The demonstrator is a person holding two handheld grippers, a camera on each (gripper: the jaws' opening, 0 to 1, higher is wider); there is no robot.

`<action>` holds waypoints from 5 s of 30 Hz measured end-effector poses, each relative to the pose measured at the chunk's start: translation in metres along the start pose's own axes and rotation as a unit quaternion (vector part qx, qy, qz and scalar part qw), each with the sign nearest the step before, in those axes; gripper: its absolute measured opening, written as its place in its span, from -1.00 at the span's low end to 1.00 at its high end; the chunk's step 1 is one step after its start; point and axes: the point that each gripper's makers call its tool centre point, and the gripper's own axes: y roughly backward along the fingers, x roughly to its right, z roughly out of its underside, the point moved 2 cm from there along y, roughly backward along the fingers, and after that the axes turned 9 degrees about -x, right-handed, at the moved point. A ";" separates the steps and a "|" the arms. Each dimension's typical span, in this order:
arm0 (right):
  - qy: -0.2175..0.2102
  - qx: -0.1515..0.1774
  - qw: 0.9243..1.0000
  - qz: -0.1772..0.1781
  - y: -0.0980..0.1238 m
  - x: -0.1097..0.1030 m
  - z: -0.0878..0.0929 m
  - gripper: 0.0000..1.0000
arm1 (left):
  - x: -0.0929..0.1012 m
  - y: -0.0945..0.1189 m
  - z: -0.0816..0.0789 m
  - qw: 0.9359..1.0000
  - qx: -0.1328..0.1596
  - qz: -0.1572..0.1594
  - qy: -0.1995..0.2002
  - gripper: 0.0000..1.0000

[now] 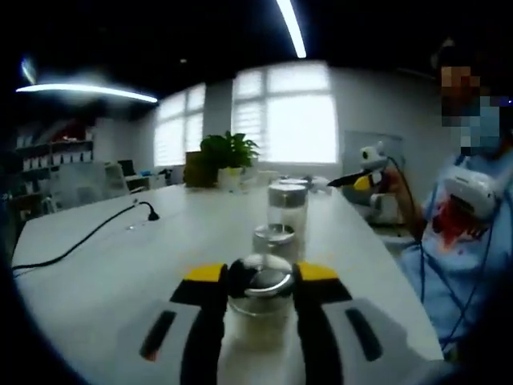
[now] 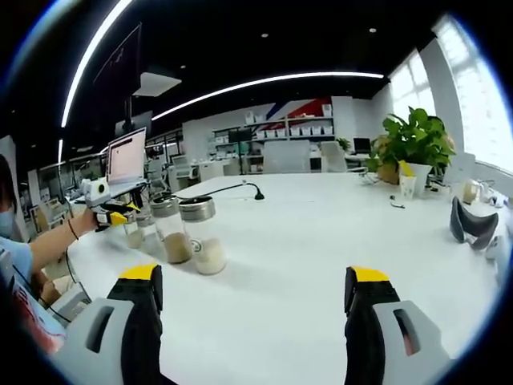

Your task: Rotate the seasoning bottle until the label or dispensing opening points toward the visible target arrow and the bottle remains upright within the marked orientation range

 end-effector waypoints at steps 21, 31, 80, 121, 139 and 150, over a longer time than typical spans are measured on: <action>-0.001 -0.005 1.000 -0.002 0.000 -0.001 0.002 0.94 | -0.003 0.001 0.002 0.983 0.018 -0.169 0.069 -0.33; -0.001 -0.004 1.000 0.003 0.000 0.001 0.001 0.94 | -0.004 0.001 0.002 0.972 0.029 -0.224 0.069 -0.33; 0.009 -0.010 1.000 0.007 0.003 0.002 0.003 0.91 | 0.017 0.063 -0.036 0.939 0.036 -0.332 0.079 -0.06; 0.034 0.045 0.997 0.048 0.053 0.005 -0.028 0.99 | 0.113 0.174 -0.085 0.881 0.088 -0.458 0.079 1.00; 0.007 0.065 0.996 0.065 0.064 0.022 -0.035 0.99 | 0.116 0.166 -0.092 0.885 0.087 -0.453 0.061 1.00; 0.009 0.062 0.996 0.065 0.065 0.021 -0.033 0.99 | 0.127 0.142 -0.095 0.915 0.098 -0.384 0.072 1.00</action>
